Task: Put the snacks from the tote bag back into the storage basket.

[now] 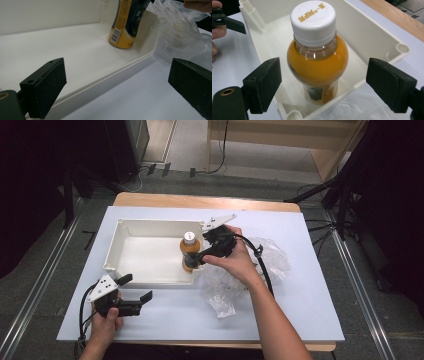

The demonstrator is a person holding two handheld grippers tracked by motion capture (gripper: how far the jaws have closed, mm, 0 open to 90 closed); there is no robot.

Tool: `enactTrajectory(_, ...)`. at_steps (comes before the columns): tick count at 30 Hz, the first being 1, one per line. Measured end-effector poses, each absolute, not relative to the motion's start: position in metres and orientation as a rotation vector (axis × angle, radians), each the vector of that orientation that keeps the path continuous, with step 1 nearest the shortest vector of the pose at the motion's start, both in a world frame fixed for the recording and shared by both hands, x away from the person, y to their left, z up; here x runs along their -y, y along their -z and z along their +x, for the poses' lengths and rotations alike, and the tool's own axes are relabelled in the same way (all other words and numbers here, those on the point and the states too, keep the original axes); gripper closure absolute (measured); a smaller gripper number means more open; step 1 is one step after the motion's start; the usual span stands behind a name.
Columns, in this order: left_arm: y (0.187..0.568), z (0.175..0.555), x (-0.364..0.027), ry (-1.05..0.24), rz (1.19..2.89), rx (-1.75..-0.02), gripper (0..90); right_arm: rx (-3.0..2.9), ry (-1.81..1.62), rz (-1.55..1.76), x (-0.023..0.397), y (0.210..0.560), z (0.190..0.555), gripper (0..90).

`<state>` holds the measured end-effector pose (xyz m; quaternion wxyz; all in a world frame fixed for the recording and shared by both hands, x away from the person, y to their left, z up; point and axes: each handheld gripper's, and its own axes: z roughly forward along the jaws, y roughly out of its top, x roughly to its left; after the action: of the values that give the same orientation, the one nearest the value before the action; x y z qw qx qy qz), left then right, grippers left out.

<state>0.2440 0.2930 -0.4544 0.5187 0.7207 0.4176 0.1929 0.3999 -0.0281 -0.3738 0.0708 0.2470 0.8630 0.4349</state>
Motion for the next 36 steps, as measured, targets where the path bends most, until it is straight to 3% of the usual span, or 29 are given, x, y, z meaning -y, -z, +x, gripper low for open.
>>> enactTrajectory(36, 0.455, 0.244, -0.294, -0.468, 1.718, -1.019, 1.8, -2.437, -1.349, 0.867, 0.122, 0.374, 0.376, 17.9)
